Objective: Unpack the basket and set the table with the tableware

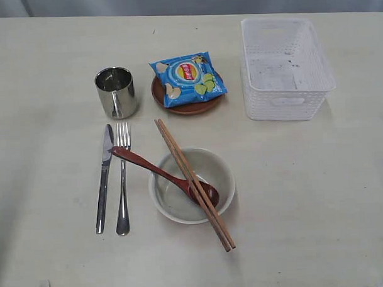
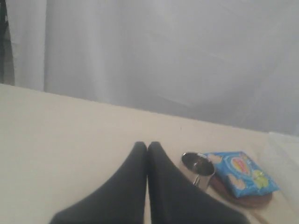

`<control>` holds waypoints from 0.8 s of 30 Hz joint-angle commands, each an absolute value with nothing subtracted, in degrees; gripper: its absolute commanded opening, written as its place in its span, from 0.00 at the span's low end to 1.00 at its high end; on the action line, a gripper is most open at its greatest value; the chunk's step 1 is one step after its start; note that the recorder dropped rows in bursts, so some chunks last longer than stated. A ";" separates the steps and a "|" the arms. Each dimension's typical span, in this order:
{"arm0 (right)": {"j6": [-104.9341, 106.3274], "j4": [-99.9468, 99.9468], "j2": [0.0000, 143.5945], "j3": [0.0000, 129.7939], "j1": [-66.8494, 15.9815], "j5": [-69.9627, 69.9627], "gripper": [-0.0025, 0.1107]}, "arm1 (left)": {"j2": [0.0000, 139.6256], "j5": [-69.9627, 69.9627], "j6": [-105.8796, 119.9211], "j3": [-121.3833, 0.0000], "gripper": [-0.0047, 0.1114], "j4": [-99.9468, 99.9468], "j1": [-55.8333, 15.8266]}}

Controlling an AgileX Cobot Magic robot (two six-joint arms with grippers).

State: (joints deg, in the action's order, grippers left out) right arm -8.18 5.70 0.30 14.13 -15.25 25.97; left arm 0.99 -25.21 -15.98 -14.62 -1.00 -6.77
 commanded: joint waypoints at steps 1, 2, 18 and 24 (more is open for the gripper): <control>-8.42 5.76 0.00 14.02 -15.58 25.59 0.02 | 0.53 -22.35 -10.06 -8.97 0.04 0.00 -7.22; -8.42 5.76 0.00 14.02 -15.58 25.59 0.02 | 0.24 -21.55 -9.71 -7.86 0.04 0.00 -7.22; -8.42 5.76 0.00 14.02 -15.58 25.59 0.02 | 0.00 -19.78 -2.86 0.00 0.04 0.48 -7.22; -8.42 5.76 0.00 14.02 -15.58 25.59 0.02 | 0.00 -19.77 -2.81 0.00 0.04 0.48 -7.22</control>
State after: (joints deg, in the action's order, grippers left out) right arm -8.18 5.70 0.30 14.13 -15.25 25.97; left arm 0.20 -20.36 -2.98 -0.21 0.00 -6.77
